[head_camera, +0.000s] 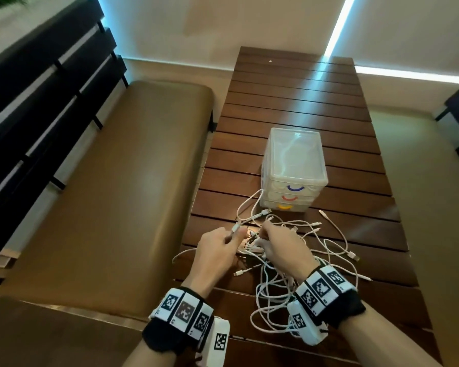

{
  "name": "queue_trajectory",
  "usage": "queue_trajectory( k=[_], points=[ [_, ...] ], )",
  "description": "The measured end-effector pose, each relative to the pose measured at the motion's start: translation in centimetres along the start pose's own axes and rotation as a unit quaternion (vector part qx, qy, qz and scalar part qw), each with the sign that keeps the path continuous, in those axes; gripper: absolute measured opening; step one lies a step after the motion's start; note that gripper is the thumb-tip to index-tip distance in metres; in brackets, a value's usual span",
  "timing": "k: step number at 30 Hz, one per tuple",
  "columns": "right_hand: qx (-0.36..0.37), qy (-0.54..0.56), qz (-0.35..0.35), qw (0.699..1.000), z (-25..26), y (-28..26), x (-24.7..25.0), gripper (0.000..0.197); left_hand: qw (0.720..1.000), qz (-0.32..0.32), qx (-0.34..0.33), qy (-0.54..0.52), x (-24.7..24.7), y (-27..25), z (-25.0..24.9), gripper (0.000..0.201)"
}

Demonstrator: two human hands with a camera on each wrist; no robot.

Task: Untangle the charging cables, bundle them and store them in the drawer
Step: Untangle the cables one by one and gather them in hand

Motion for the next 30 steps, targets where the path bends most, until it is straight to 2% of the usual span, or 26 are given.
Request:
queue_trajectory(
  k=[3,7,8,10,13,16,17,19,21,22,25,28,30],
  points=[
    [0.064,0.047,-0.06,0.995,1.5,-1.5,2.7,0.009,0.998,-0.013,-0.052,-0.024,-0.1,0.3,-1.8,0.039],
    [0.126,0.166,-0.145,0.967,3.0,-3.5,6.8,0.003,0.993,-0.001,-0.119,-0.026,-0.3,0.8,-4.0,0.02],
    [0.139,0.193,-0.159,0.958,3.5,-3.9,7.7,0.003,0.991,0.004,-0.128,-0.038,-0.5,1.0,-4.3,0.02],
    [0.144,0.252,-0.18,0.94,4.3,-4.8,9.4,0.006,0.989,0.012,-0.136,-0.061,-0.9,1.4,-4.7,0.031],
    [0.127,0.331,-0.178,0.918,5.1,-5.3,10.6,0.007,0.985,0.019,-0.145,-0.087,-1.0,1.4,-5.5,0.034],
    [0.124,0.371,-0.15,0.908,5.4,-5.4,10.3,0.005,0.986,0.009,-0.149,-0.076,-1.0,1.1,-6.1,0.014],
    [0.131,0.378,-0.141,0.906,5.6,-5.5,10.0,0.005,0.988,0.007,-0.138,-0.073,-1.2,1.1,-6.0,0.016],
    [0.144,0.391,-0.152,0.896,5.6,-5.7,9.4,0.006,0.99,0.011,-0.106,-0.089,-1.4,1.3,-5.4,0.035],
    [0.115,0.408,-0.183,0.887,4.4,-5.6,8.3,0.015,0.991,0.016,-0.087,-0.102,-1.3,1.3,-5.1,0.055],
    [0.092,0.423,-0.176,0.884,3.8,-5.3,7.2,0.017,0.989,0.021,-0.084,-0.123,-1.2,1.0,-5.2,0.057],
    [0.065,0.448,-0.055,0.89,3.2,-4.4,2.8,0.026,0.978,0.023,-0.078,-0.194,-0.7,0.4,-5.2,0.058],
    [0.121,0.327,-0.008,0.937,3.7,-4.5,1.1,0.039,0.979,-0.016,-0.077,-0.186,-0.1,0.2,-4.4,0.066],
    [0.132,0.282,0.006,0.95,3.7,-4.4,0.8,0.048,0.981,-0.032,-0.079,-0.176,0.2,-0.1,-4.1,0.069]
  ],
)
Point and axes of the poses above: each hand's wrist, its own y-axis towards the middle knuckle, its own x-axis out of the back of the hand, z = x × y, the point moved 8 cm from there along y, towards the middle knuckle, and after that the axes turned 9 degrees about y, right-handed, at the moved point
